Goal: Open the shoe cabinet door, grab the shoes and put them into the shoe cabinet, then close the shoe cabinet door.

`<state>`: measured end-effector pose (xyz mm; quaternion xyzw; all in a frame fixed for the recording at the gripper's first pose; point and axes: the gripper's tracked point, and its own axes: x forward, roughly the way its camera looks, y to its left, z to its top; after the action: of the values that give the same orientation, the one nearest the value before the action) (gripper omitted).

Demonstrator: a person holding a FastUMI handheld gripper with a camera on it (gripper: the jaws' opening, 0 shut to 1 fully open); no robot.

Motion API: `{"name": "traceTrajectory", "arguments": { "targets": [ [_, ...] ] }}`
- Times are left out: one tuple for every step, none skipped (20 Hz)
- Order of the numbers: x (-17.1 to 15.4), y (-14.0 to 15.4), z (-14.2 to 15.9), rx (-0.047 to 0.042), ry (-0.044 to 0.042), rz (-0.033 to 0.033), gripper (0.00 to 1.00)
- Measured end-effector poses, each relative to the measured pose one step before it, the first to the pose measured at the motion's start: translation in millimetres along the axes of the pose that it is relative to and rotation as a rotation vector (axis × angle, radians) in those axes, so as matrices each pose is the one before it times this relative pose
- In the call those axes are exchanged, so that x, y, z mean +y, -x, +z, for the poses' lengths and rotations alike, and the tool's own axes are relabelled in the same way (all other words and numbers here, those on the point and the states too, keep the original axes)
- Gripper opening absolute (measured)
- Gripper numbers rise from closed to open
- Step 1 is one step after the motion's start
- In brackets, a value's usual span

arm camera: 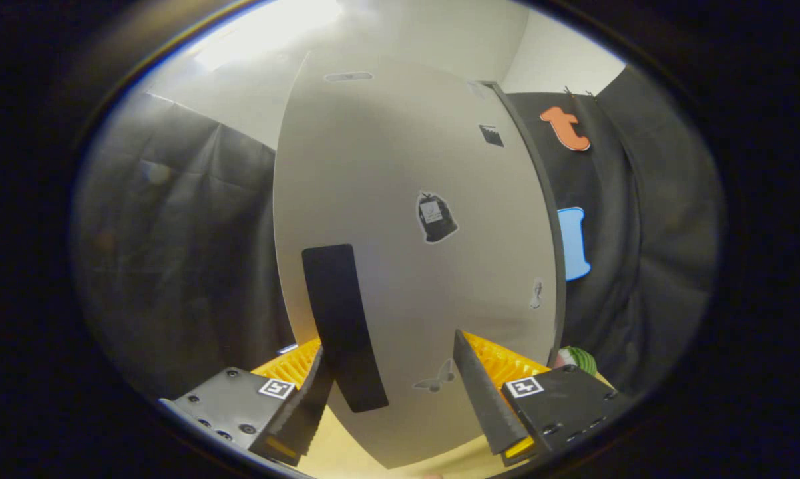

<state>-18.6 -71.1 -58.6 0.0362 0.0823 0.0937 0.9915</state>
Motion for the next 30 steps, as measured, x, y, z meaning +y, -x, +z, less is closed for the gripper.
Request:
{"name": "traceTrajectory", "arguments": {
  "targets": [
    [3.19,-6.24,-0.74,-0.00275,0.0018,-0.00647,0.99],
    [2.81,-6.34,-0.14,-0.00255,0.00194,-0.00524,0.99],
    [2.22,-6.0,-1.31,-0.00051,-0.00093,-0.00318,0.99],
    [1.27,-5.98,-0.65,0.00248,-0.00408,-0.00256,0.99],
    [2.07,-4.51,-1.73,0.00265,-0.00379,-0.00134,0.99],
    [1.7,-4.76,-0.03,0.00033,-0.00057,-0.00177,0.99],
    [0.98,-6.07,0.99,-0.00088,0.00333,-0.00217,0.99],
    [0.95,-5.77,0.23,-0.0017,0.00577,-0.00294,0.99],
    [1.11,-4.97,0.28,-0.00137,0.00583,-0.00424,0.99],
    [0.53,-4.32,-0.19,-0.0014,0.00455,-0.00332,0.99],
    [1.39,-4.05,-0.32,-0.00215,0.00219,-0.00333,0.99],
    [1.93,-4.75,-0.3,-0.00182,-0.00013,-0.00299,0.99],
    [2.23,-2.49,-0.73,-0.00173,-0.00185,-0.00289,0.99],
    [0.64,0.37,-1.36,-0.00183,-0.00228,-0.00302,0.99],
    [1.11,-3.19,-0.58,-0.00121,-0.00152,-0.00324,0.99],
    [1.16,-4.03,-0.38,-0.00029,-0.00043,-0.00272,0.99],
    [1.48,-4.89,-1.53,-0.0004,-0.00032,0.00021,0.99],
    [1.79,-6.09,-1.06,0.00042,-0.00212,-0.00028,0.99],
    [1.37,-4.49,-0.38,0.00159,-0.00489,-0.00043,0.99],
    [1.77,-5.71,0.95,0.00265,-0.00471,-0.00133,0.99],
    [1.05,-6.3,0.02,0.00112,-0.00421,-0.00336,0.99],
    [0.91,-3.87,-0.16,-0.00132,-0.00357,-0.00405,0.99],
    [0.71,-2.14,-1.34,-0.00182,-0.00306,-0.00594,0.99],
    [0.94,-2.82,-1.04,-0.00252,-0.00307,-0.00529,0.99],
    [1.92,-3.51,-1.19,-0.00165,-0.00083,-0.00544,0.99],
    [0.83,-3.0,-0.01,-0.00134,0.00063,-0.00508,0.99],
    [0.1,-2.77,-0.77,-0.00044,0.00146,-0.0035,0.99],
    [0.72,-2.89,0.28,-0.00025,0.00019,-0.00309,0.99],
    [-0.04,-3.19,0.03,0.00051,0.00015,-0.00311,0.99],
    [0.64,-2.01,-0.77,-0.0014,-0.00118,-0.00318,0.99]
  ]
}}
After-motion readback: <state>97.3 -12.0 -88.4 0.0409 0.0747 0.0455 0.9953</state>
